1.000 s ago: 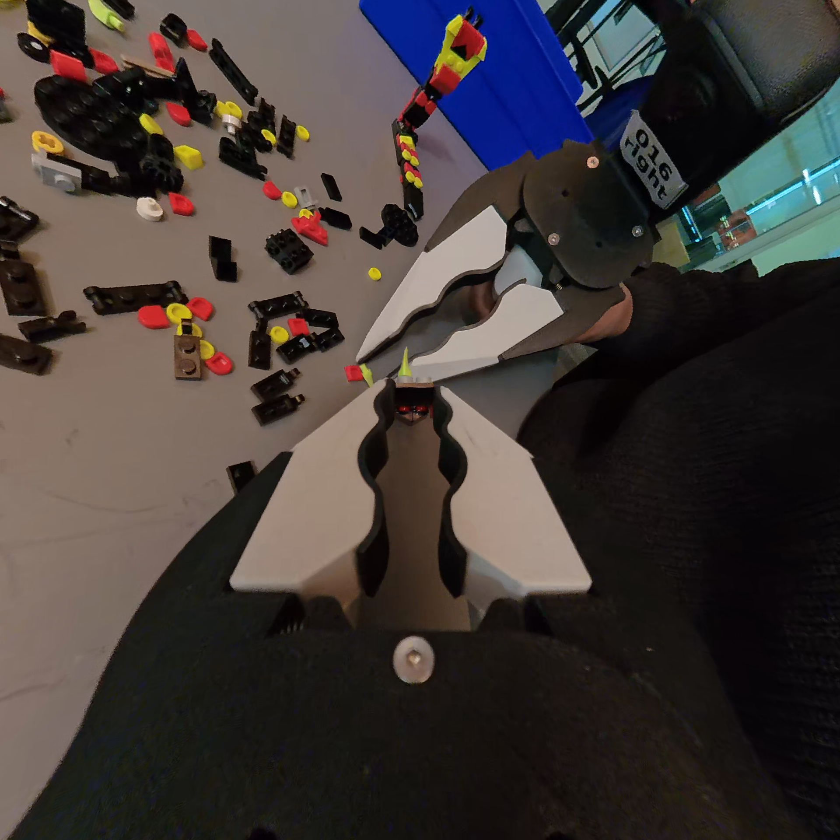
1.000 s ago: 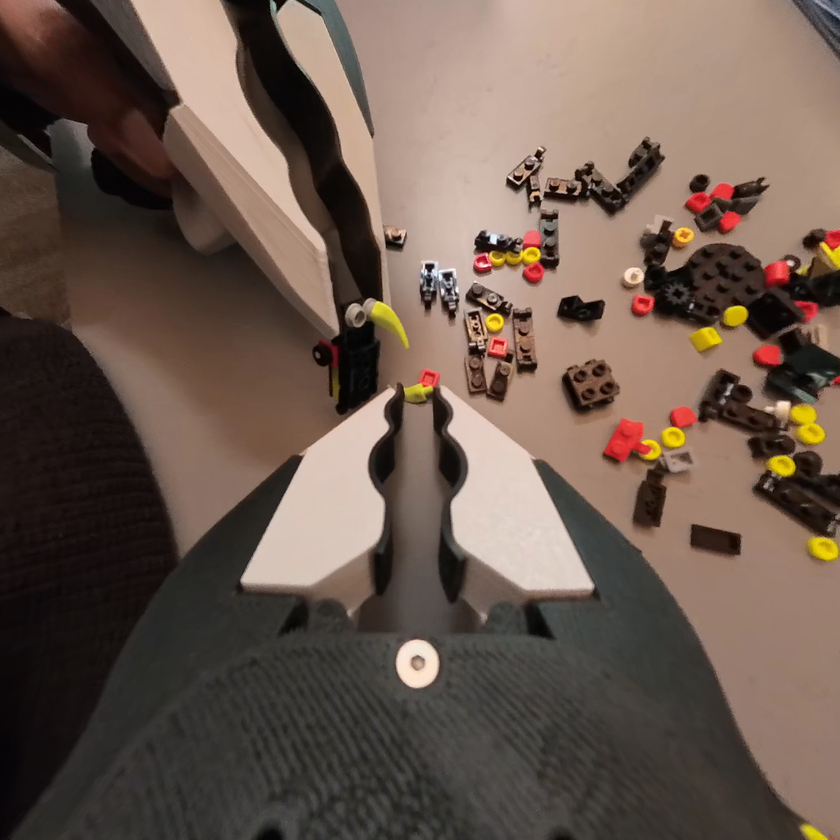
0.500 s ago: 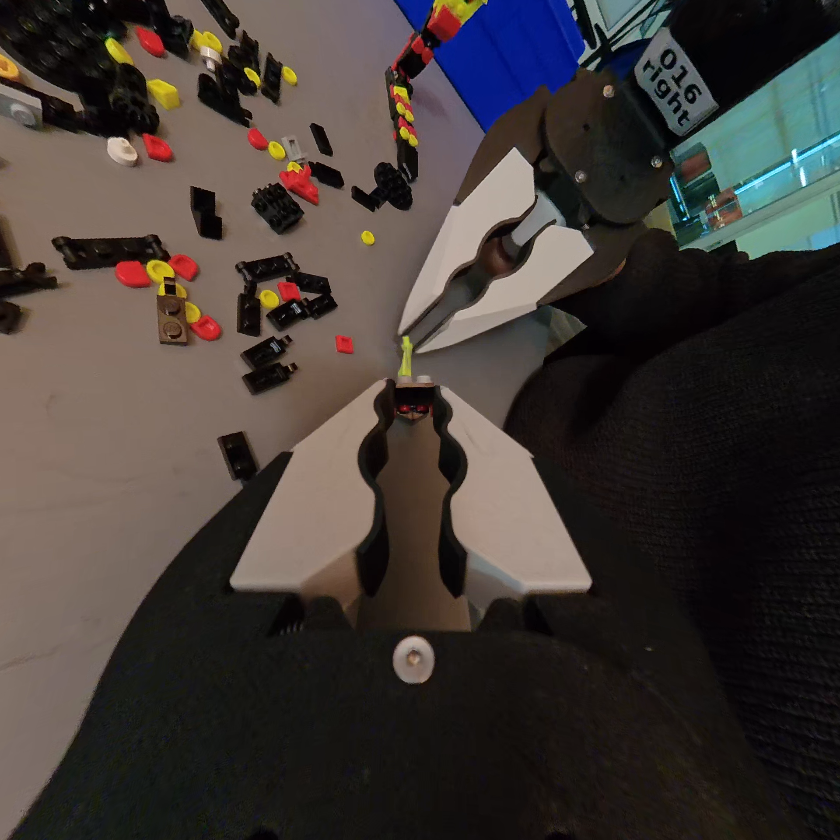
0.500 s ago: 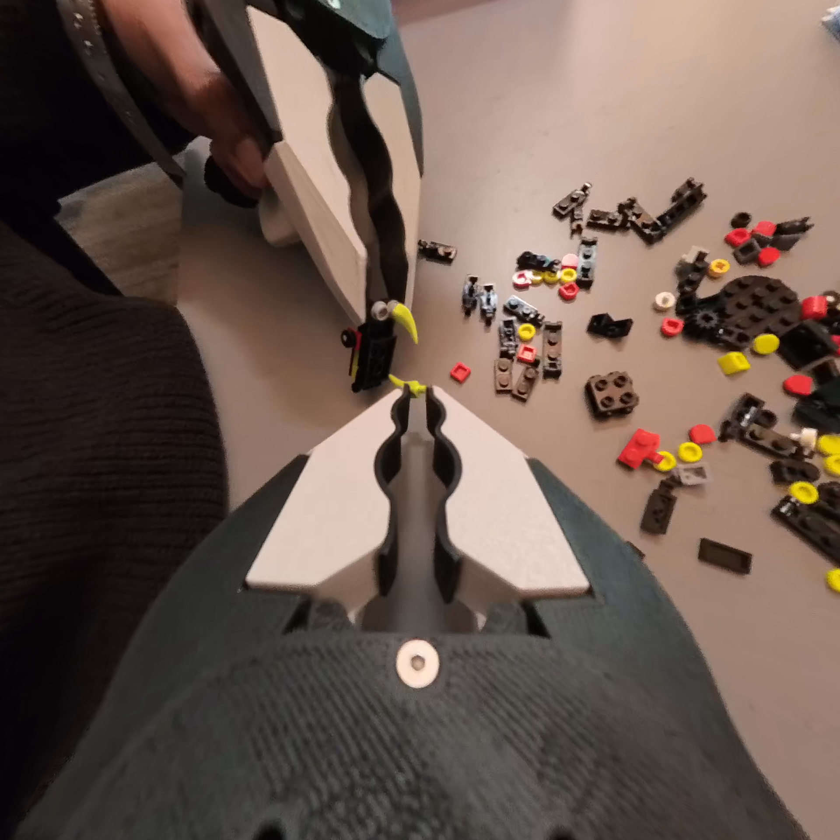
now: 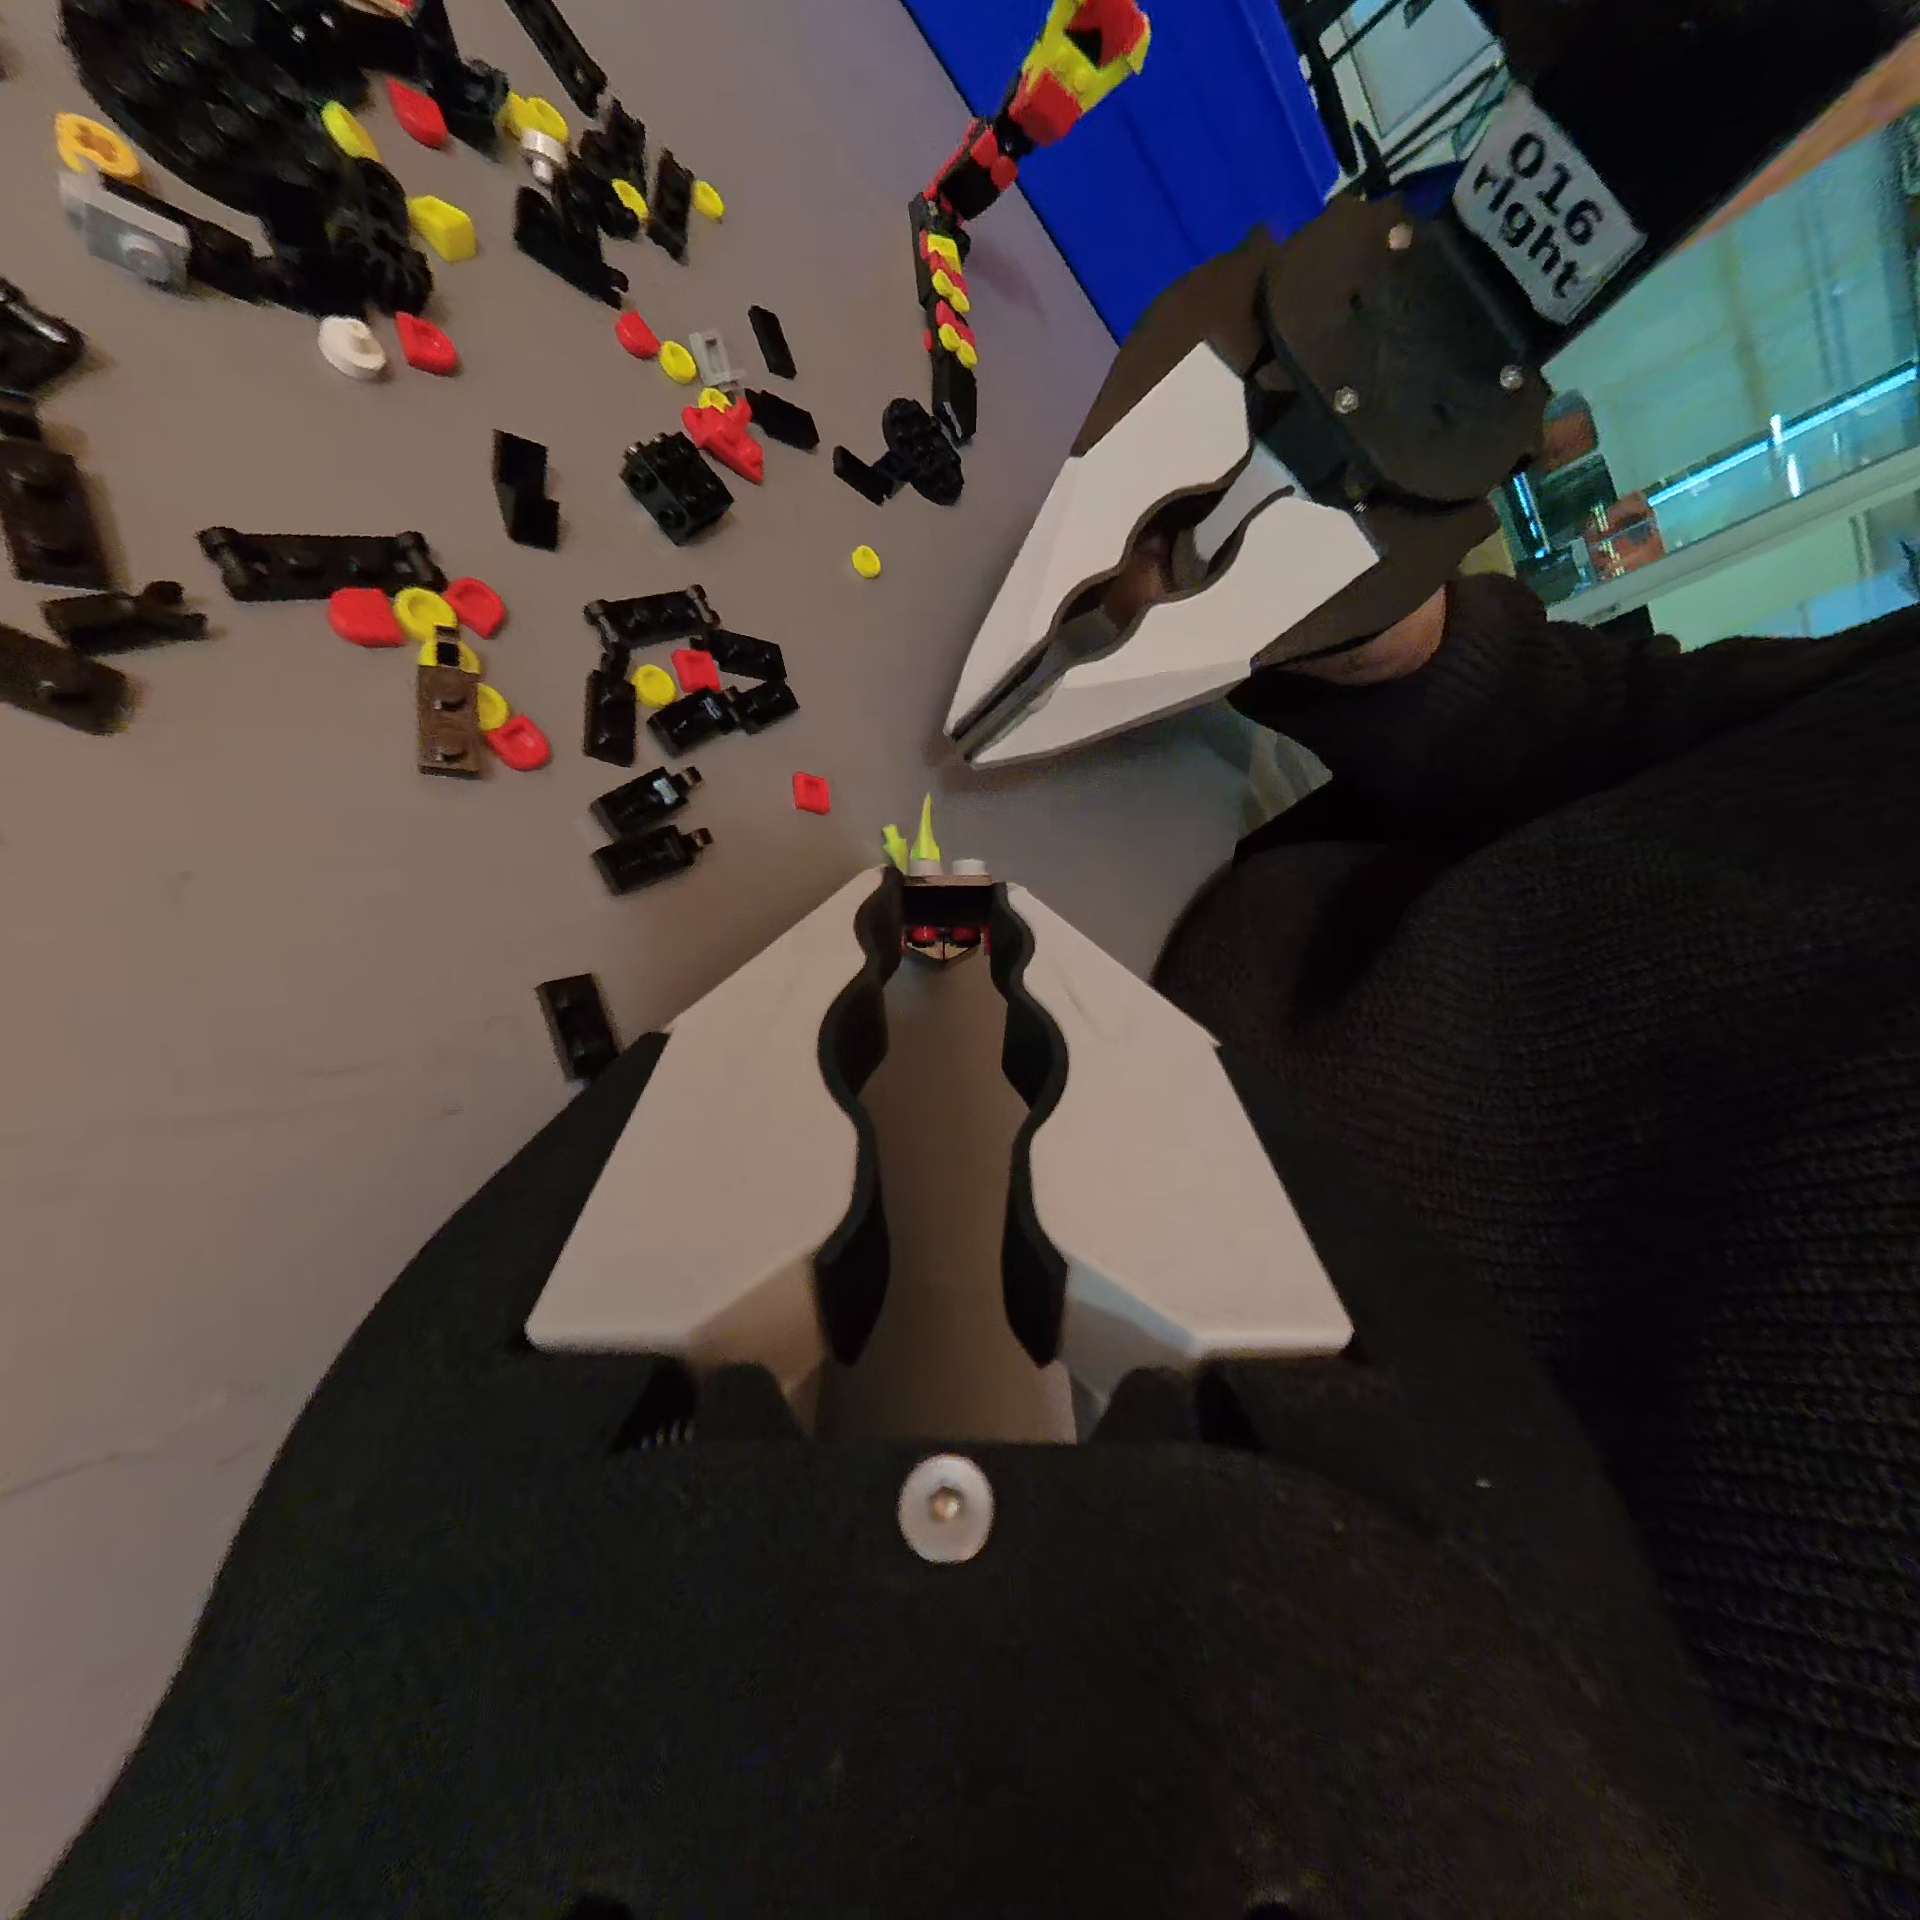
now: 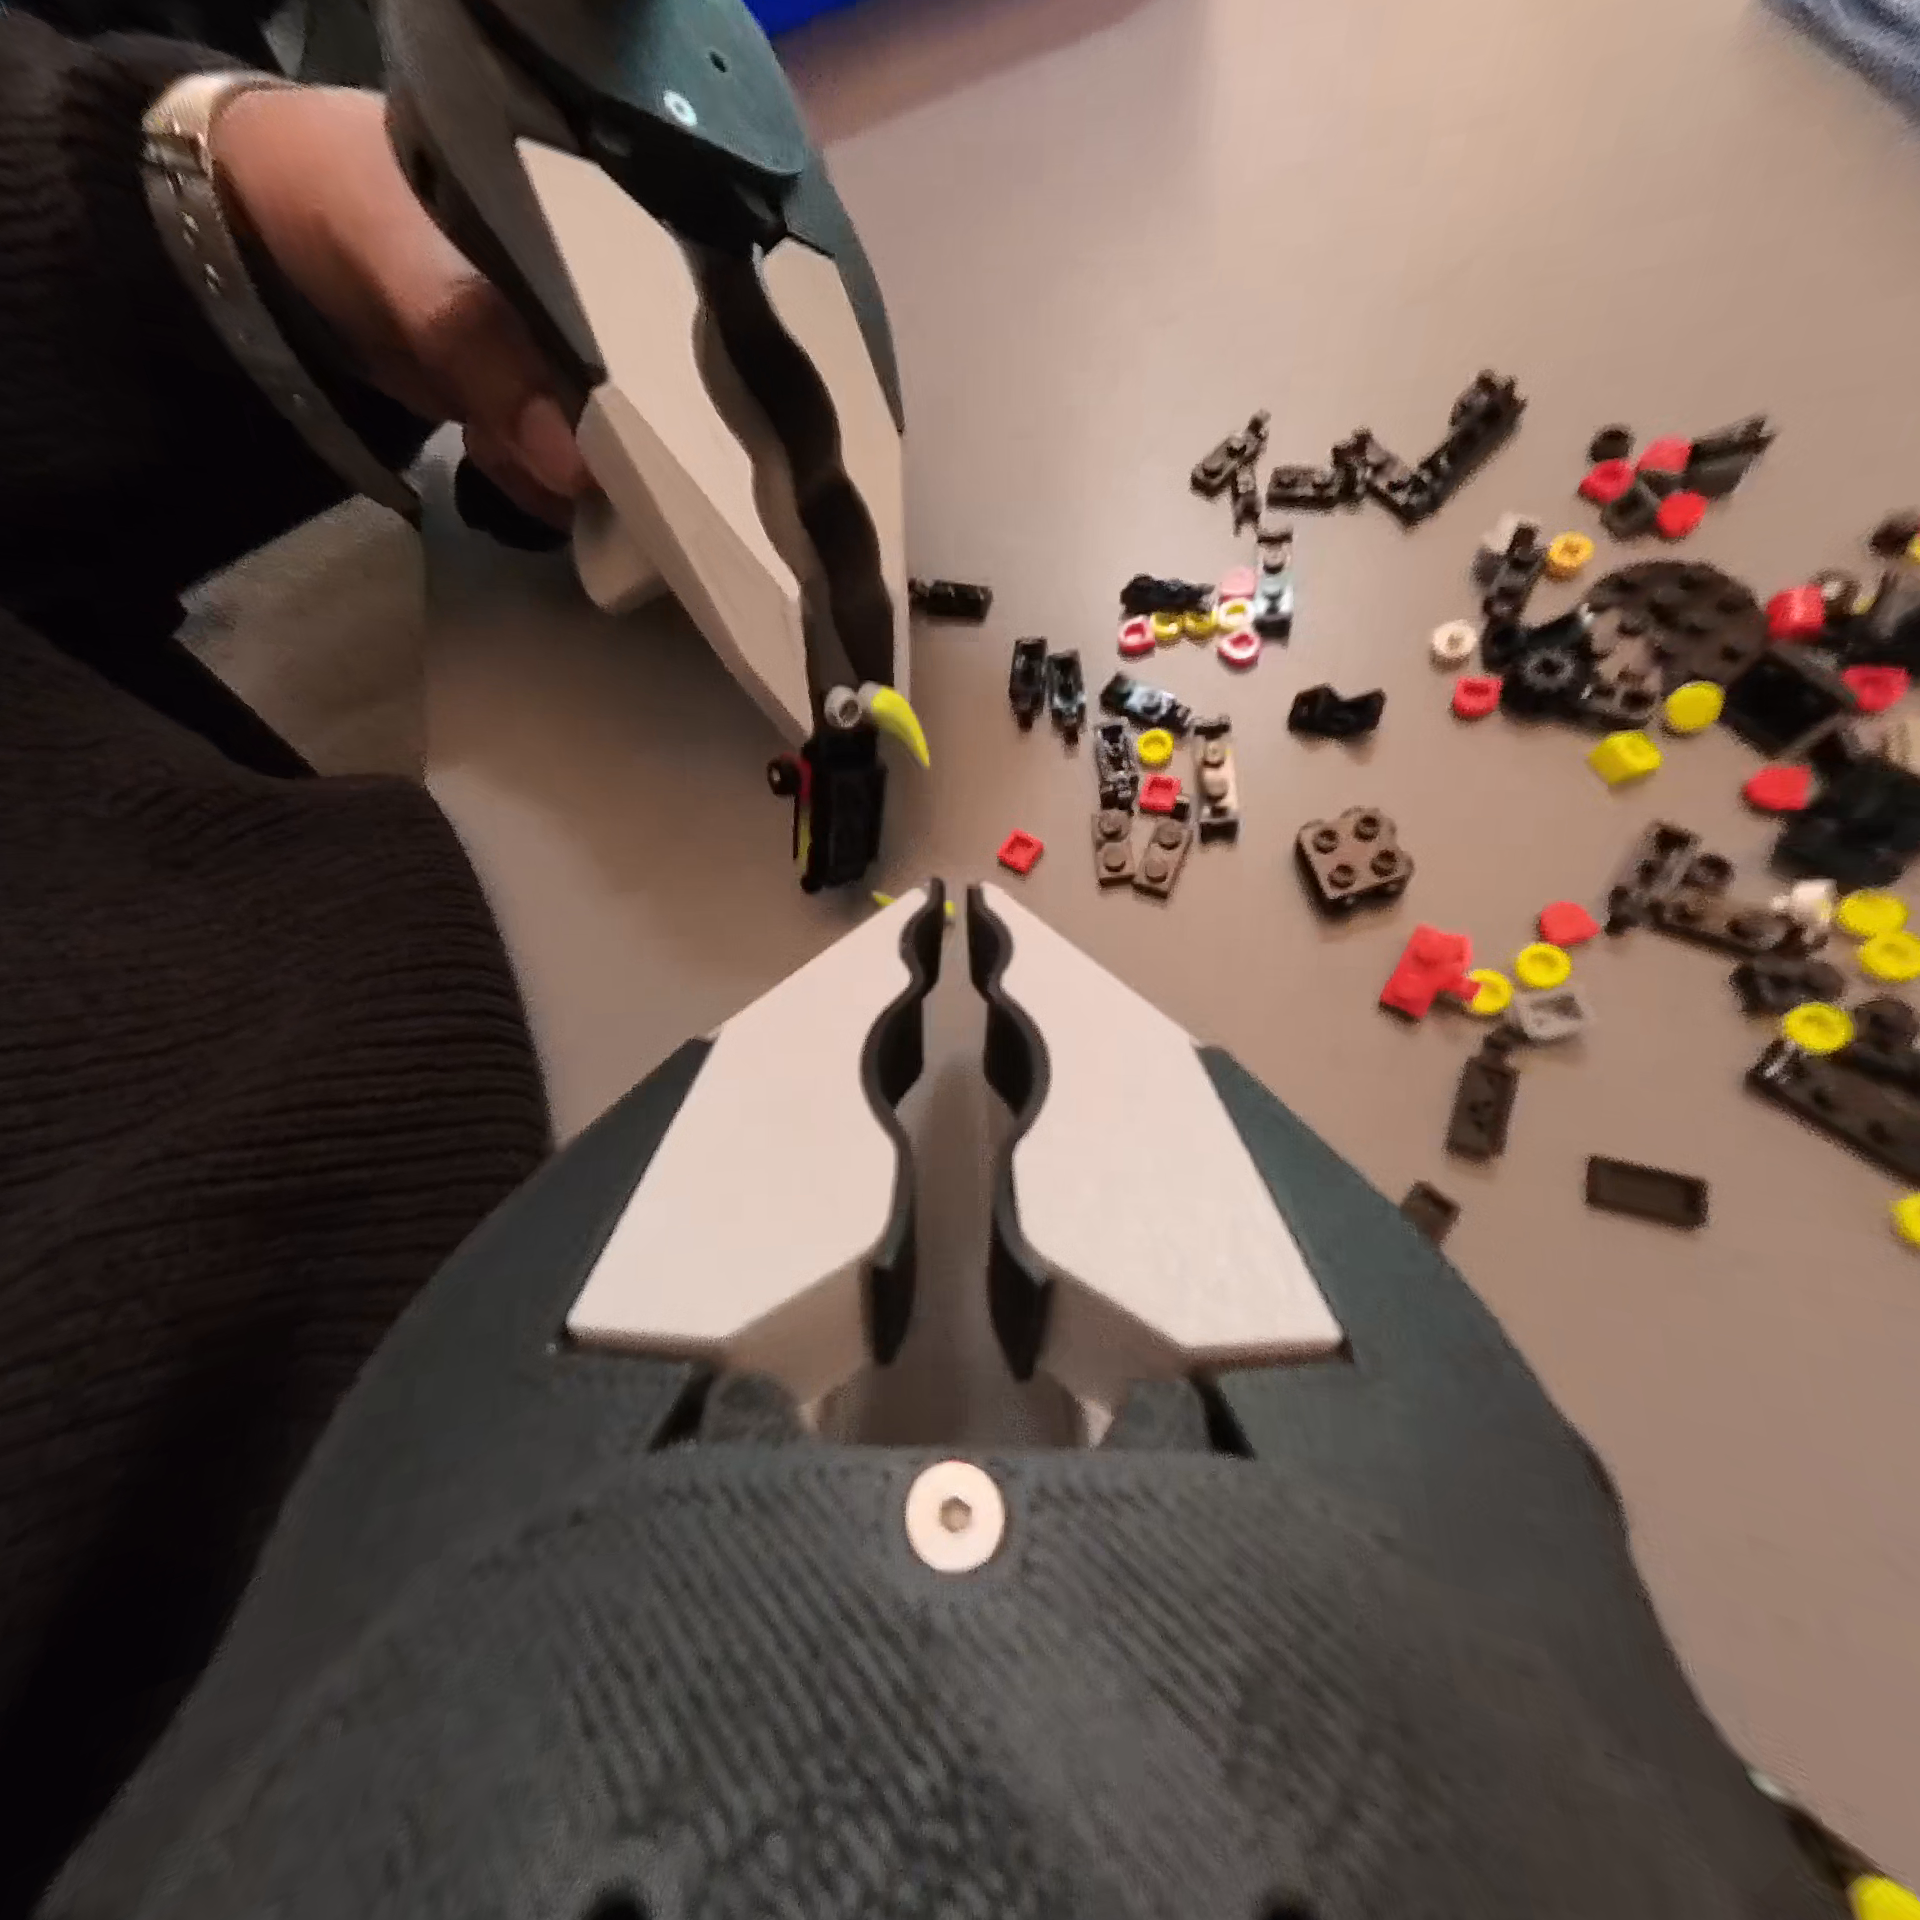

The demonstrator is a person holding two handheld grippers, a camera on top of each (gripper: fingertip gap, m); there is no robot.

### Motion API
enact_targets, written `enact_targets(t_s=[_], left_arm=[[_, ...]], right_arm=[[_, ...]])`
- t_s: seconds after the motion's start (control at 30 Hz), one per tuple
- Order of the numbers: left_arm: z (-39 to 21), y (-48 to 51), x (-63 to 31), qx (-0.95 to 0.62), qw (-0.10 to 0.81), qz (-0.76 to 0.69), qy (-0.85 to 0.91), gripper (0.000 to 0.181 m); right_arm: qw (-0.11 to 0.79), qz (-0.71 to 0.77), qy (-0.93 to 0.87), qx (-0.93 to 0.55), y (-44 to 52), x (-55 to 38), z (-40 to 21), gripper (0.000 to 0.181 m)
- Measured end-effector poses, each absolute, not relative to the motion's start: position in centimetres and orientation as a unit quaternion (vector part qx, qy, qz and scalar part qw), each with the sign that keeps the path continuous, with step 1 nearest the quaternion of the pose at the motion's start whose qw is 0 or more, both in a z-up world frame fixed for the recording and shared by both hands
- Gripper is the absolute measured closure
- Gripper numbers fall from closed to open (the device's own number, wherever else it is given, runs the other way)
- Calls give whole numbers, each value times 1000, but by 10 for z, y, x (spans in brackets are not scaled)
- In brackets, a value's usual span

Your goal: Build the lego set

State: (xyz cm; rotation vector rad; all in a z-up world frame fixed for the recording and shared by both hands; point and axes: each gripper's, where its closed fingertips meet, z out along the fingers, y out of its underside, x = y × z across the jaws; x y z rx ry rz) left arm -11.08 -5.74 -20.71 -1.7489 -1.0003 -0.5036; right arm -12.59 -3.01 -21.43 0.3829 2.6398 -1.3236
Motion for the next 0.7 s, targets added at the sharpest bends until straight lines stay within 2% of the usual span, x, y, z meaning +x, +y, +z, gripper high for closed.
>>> enact_targets(t_s=[0.03,0.13,0.27,0.4,0.57,0.7], left_arm=[[-207,-59,-111,-722,509,-211,-418,168],[-208,-59,-109,-720,505,-224,-421,168],[-209,-56,-107,-725,503,-222,-414,168],[-210,-57,-108,-716,504,-234,-422,168],[-211,-57,-111,-719,500,-223,-428,167],[-211,-63,-112,-715,500,-227,-433,168]], right_arm=[[99,-443,879,144,-30,-124,-216,177],[123,-440,873,169,-31,-116,-220,173],[82,-384,899,195,-25,-114,-238,170],[105,-396,889,206,-35,-108,-237,167],[66,-404,898,160,-47,-111,-239,177],[73,-416,894,148,-52,-112,-239,175]])
